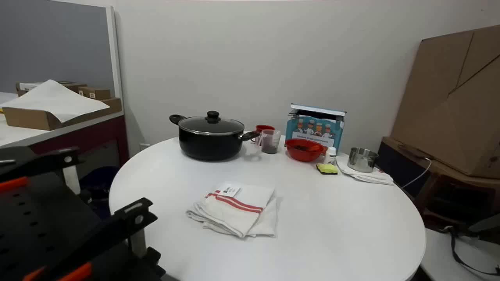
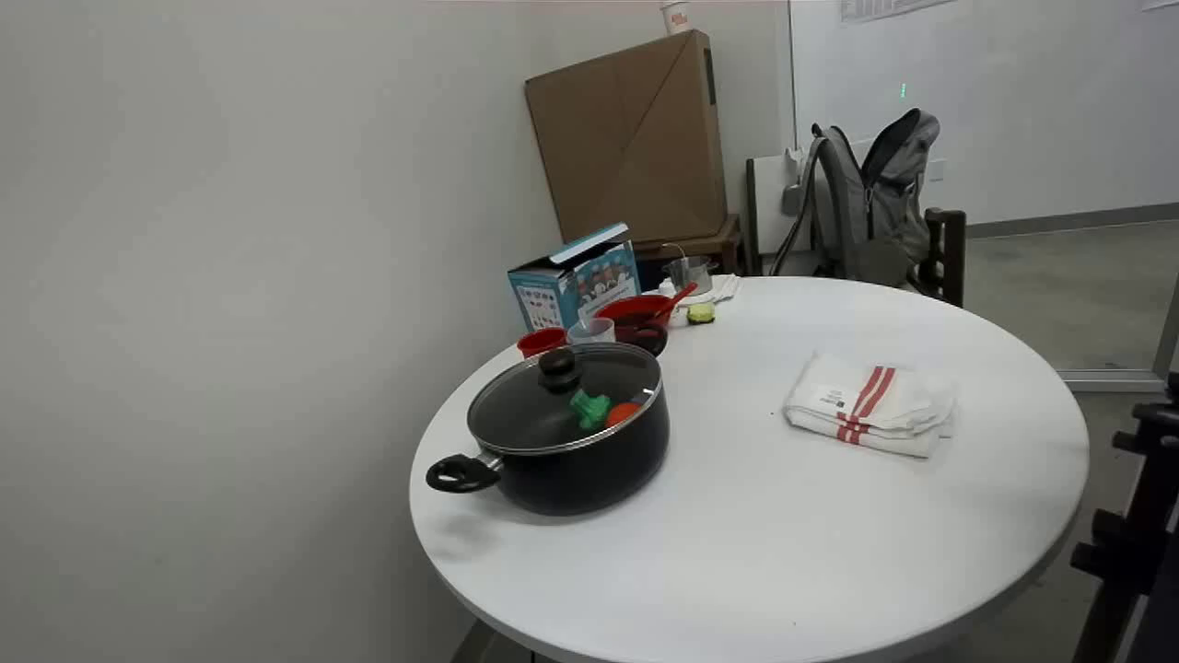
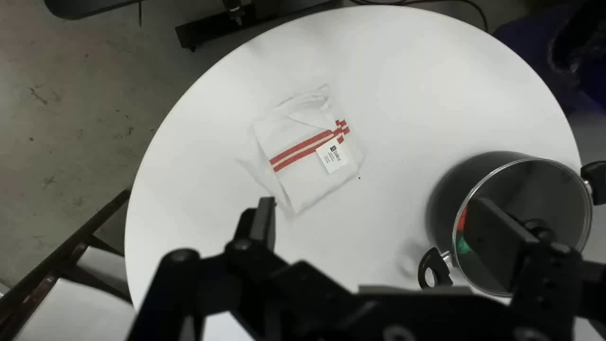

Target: Use the towel to wipe the table

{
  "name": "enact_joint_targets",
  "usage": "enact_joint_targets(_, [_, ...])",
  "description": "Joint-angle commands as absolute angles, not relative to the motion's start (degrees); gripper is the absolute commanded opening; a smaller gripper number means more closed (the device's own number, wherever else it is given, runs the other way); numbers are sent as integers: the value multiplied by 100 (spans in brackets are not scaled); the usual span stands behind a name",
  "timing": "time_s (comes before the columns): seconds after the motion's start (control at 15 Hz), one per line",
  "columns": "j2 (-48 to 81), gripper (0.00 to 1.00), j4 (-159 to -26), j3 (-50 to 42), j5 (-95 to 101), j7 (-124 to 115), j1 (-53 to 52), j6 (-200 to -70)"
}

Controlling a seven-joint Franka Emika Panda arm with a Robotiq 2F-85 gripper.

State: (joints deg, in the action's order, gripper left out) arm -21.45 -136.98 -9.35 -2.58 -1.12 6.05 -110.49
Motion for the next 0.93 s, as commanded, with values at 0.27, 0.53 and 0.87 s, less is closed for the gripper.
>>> enact_joint_targets(0.27, [-2139, 100, -13688, -872, -282, -89, 675, -11038])
enact_joint_targets(0.53, [-2139, 100, -13688, -872, -282, -89, 675, -11038])
enact_joint_targets(0.87, [-1951, 100, -13963, -829, -76, -232, 749, -11784])
